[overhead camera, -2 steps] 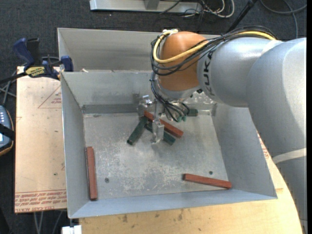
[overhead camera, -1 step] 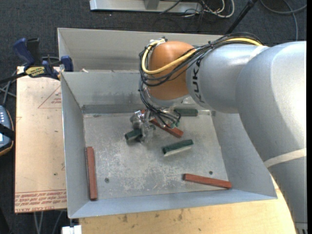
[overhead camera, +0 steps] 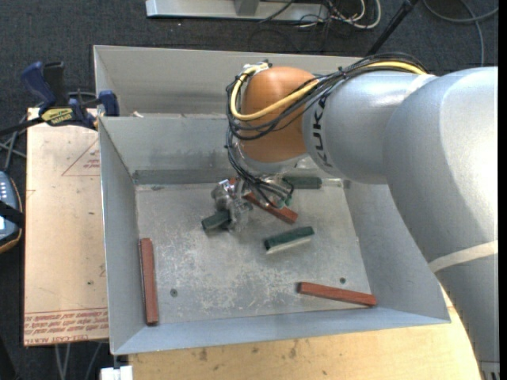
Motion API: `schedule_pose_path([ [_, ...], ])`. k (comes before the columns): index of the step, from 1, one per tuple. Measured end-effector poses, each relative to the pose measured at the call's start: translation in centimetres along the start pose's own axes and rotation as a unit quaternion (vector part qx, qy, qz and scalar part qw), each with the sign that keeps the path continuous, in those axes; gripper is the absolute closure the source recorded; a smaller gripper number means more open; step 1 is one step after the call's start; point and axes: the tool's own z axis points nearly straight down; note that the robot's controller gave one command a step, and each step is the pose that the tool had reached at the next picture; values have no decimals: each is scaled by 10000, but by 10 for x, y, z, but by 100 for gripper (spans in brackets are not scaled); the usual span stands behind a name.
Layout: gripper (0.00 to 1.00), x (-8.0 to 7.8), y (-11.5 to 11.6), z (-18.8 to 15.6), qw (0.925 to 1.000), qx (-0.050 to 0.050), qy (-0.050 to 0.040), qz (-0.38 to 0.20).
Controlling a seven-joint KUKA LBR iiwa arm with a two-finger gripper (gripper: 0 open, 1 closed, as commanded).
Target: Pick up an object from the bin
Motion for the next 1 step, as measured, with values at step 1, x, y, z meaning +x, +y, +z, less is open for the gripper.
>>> schedule_pose_path([
  [1, 100, -4, 5, -184, 9927, 4, 1, -1207],
])
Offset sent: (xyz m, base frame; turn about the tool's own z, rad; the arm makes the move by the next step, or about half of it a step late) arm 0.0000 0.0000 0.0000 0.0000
